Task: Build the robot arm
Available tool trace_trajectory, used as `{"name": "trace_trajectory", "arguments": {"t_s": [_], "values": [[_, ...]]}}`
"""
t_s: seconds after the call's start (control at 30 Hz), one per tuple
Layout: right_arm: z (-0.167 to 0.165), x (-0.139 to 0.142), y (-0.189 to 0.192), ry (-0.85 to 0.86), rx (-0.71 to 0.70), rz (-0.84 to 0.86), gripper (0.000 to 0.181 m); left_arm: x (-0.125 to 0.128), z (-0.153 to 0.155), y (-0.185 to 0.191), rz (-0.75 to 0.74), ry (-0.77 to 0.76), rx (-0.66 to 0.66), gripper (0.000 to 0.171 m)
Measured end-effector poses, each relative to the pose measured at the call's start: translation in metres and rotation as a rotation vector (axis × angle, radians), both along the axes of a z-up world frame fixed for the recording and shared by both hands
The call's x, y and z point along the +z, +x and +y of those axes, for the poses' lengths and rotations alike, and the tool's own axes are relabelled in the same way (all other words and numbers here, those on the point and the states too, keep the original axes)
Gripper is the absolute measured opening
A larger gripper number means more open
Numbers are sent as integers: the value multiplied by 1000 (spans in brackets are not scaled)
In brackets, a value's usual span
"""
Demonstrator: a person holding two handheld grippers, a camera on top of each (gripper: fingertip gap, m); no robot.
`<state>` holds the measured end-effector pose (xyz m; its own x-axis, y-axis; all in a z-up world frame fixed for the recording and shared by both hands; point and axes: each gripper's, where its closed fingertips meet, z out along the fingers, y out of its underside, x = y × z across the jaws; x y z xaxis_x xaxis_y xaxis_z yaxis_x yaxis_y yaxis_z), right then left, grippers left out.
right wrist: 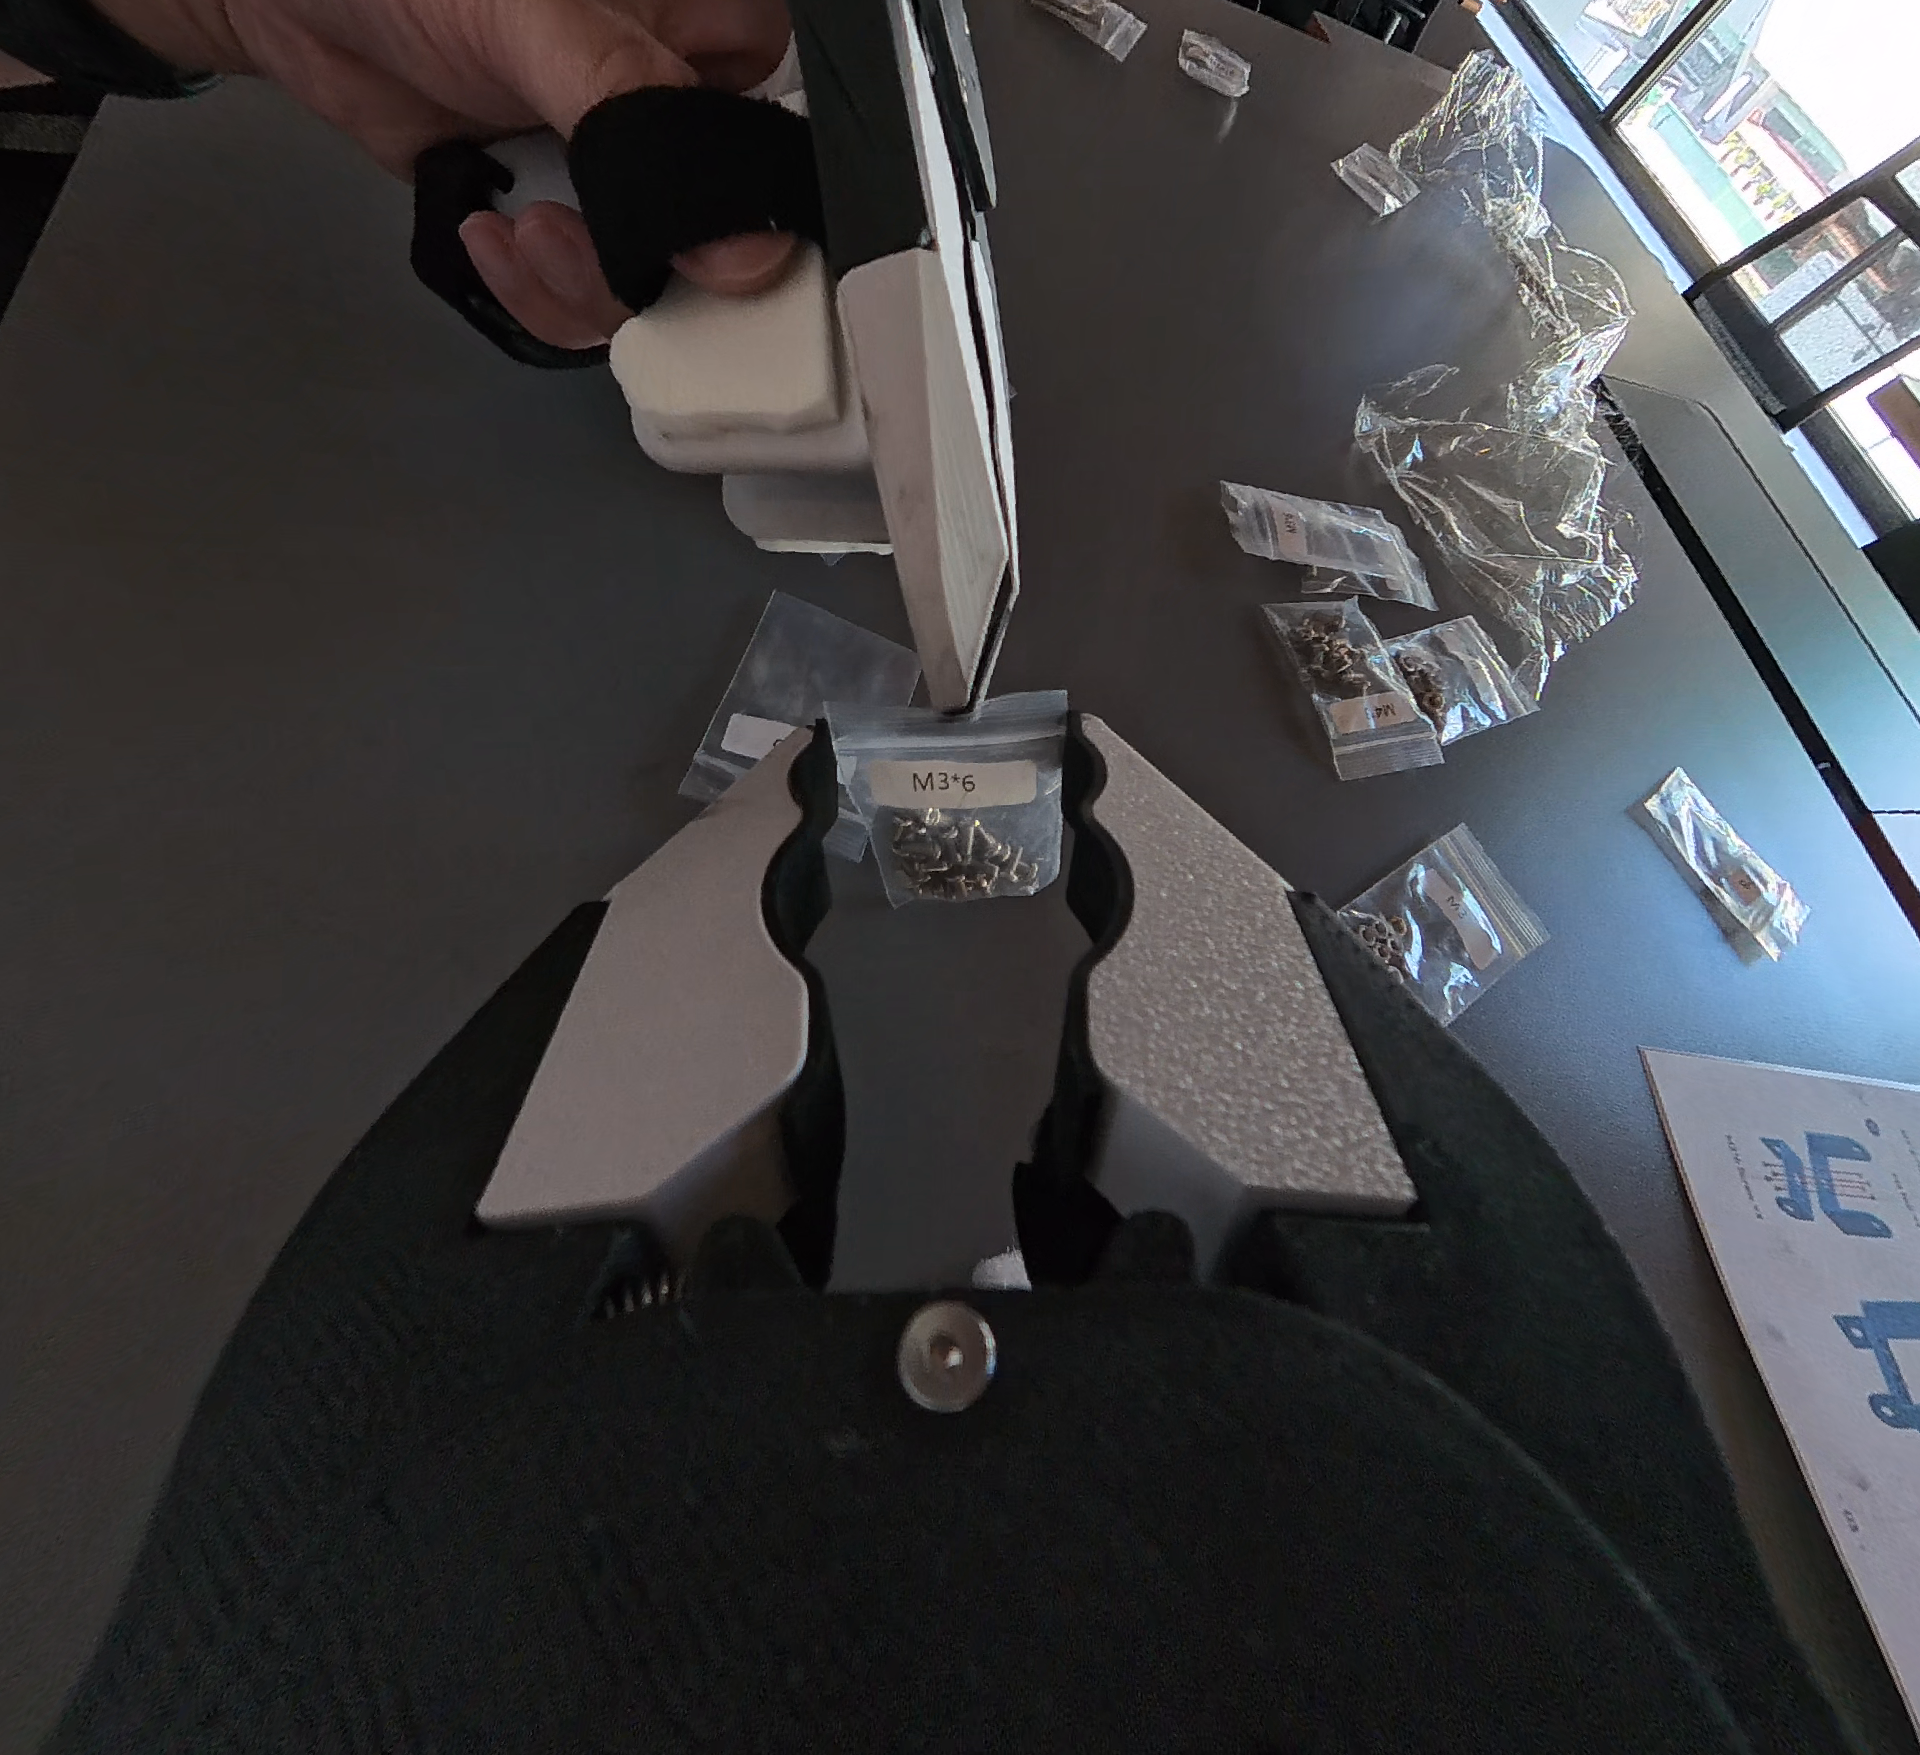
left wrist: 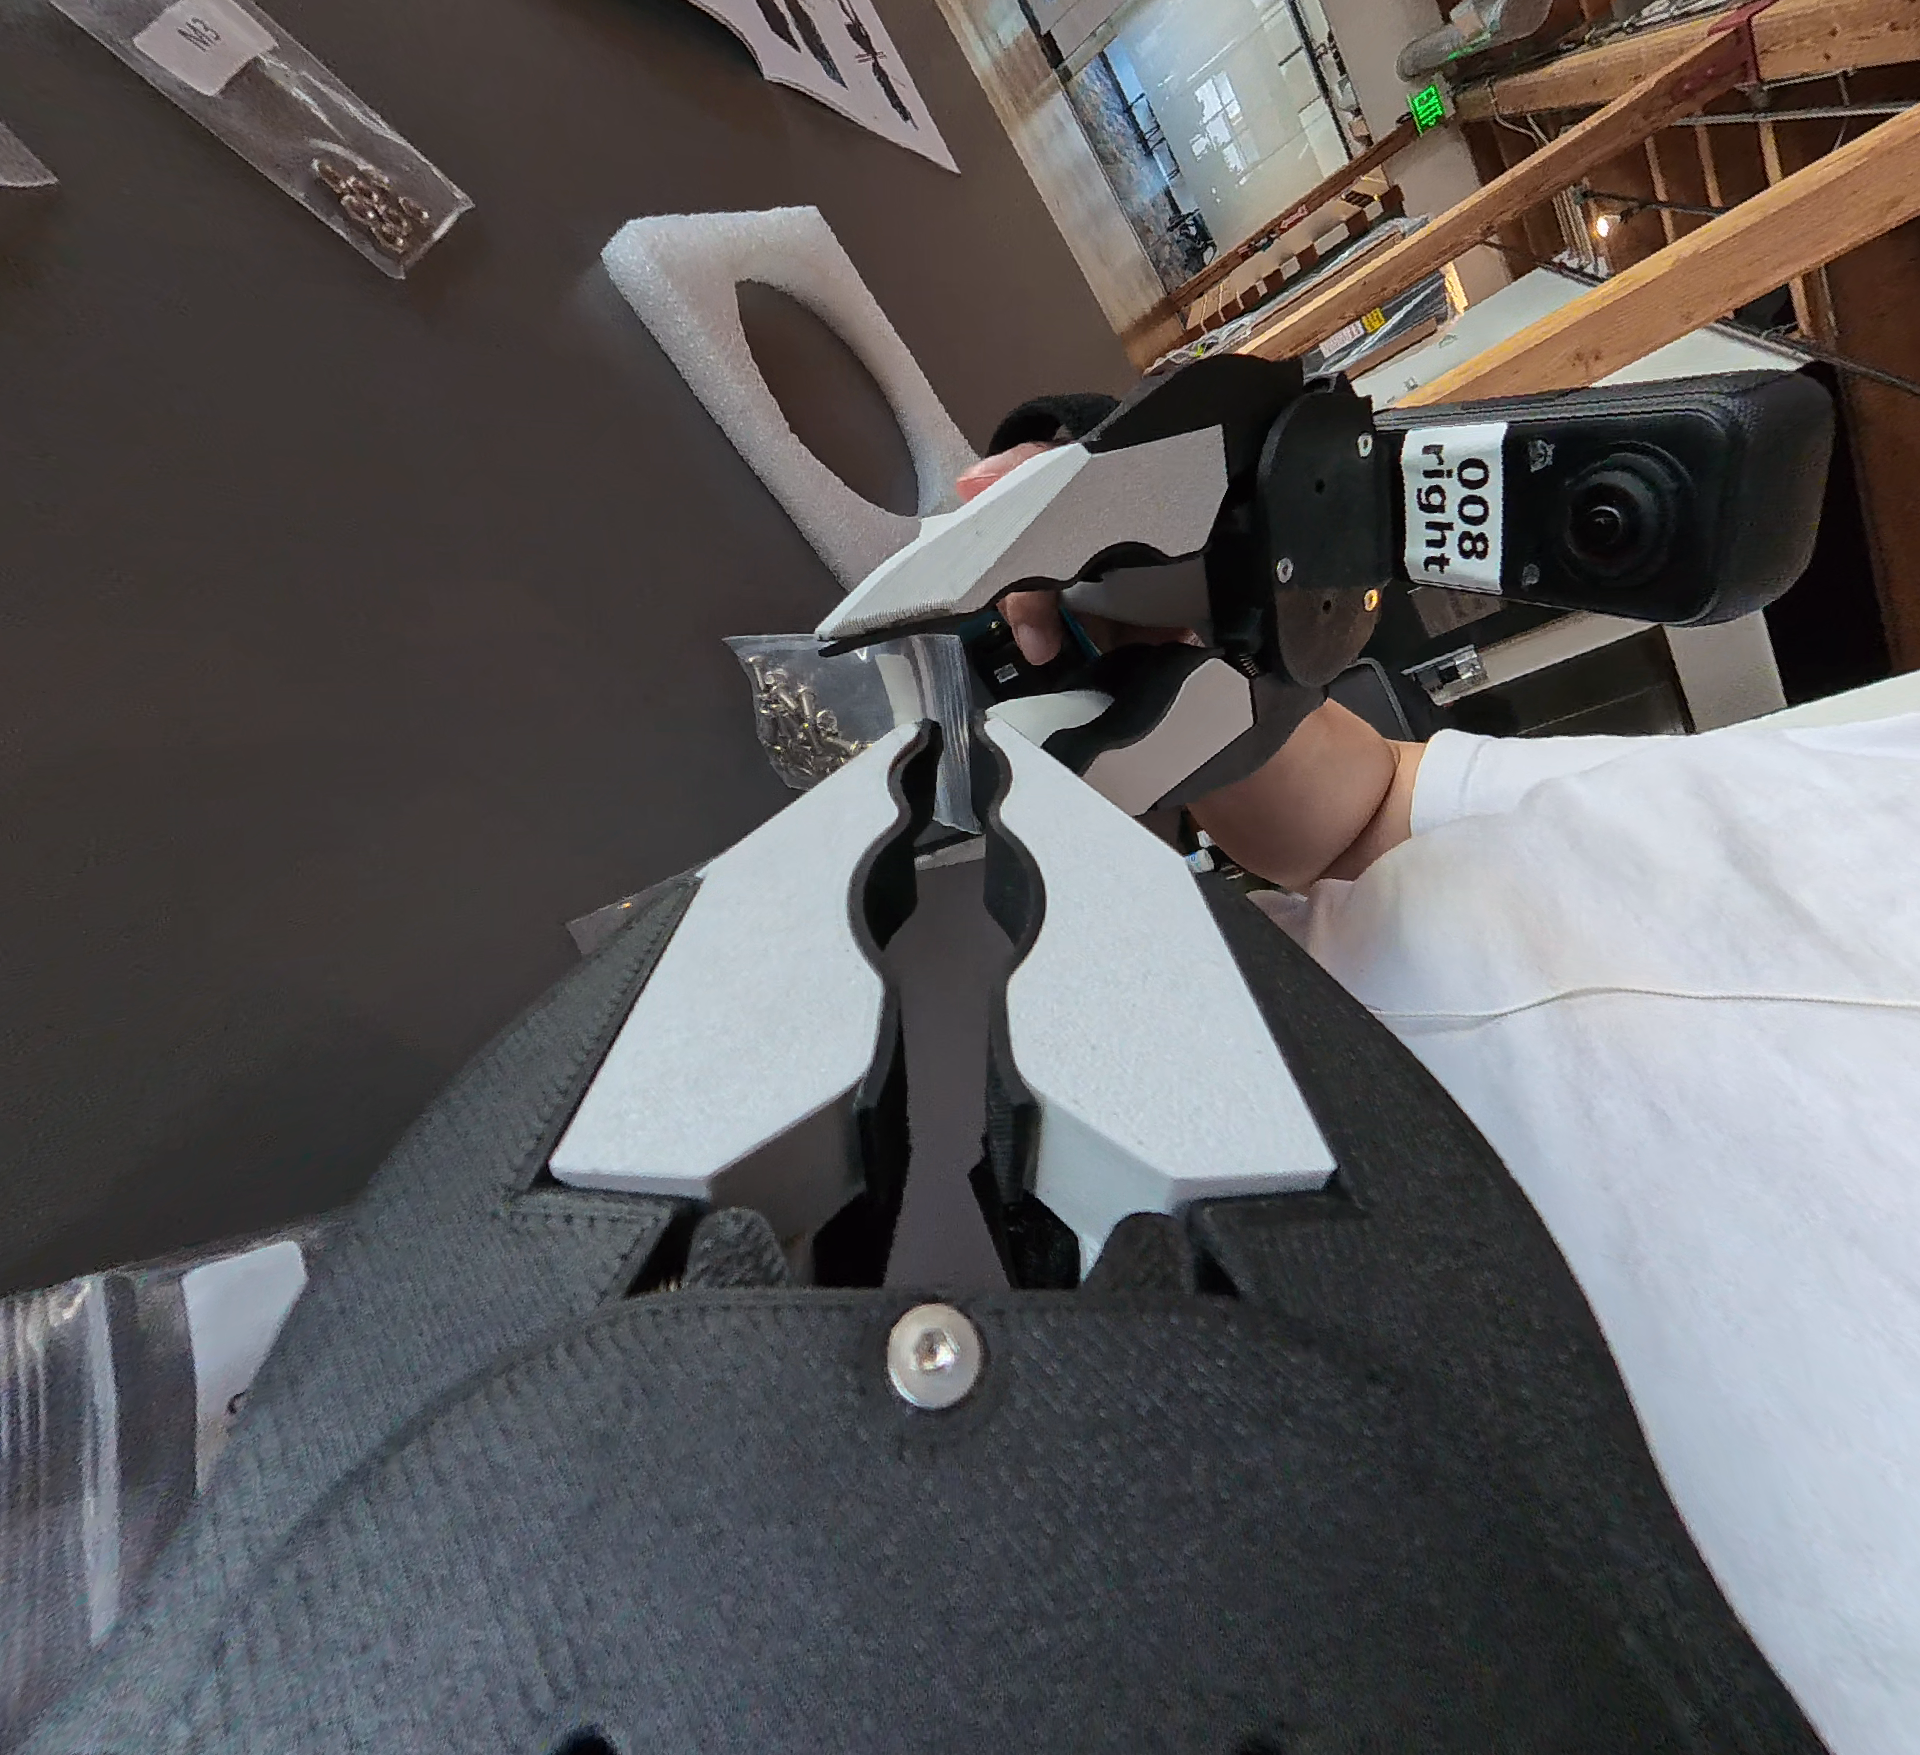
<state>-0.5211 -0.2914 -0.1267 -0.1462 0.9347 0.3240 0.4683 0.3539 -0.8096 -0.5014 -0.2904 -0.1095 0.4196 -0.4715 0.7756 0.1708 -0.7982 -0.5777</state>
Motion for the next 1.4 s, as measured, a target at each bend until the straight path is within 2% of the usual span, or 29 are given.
{"name": "trace_trajectory", "arguments": {"t_s": [0.17, 0.77, 1.03, 1.13, 1.2, 1.27, 1.33, 1.4], "values": [[0, 0, 1, 6, -2, 0, 43, -3, 1, -2, 29, 1, 10, 3], [1, 3, 3, -25, 5, 21, 43, 0, 1, -1, -56, -37, 27, 0], [0, 0, 4, 5, 14, 8, 43, 1, -2, 6, -29, -35, -13, 0], [1, -1, 8, 6, 5, -20, 45, 0, -2, 7, 36, 19, -19, 0], [2, 1, 14, -84, -27, -53, 61, -1, -1, 8, 74, 38, -17, 0], [5, 6, 23, -207, -98, -80, 63, 0, -1, 12, 81, 46, -24, 0], [10, 17, 34, -327, -185, -71, 60, 1, 1, 14, 86, 56, -17, 0], [13, 29, 42, -507, -276, -30, 44, 1, 2, 19, 95, 65, -24, 0]]}}
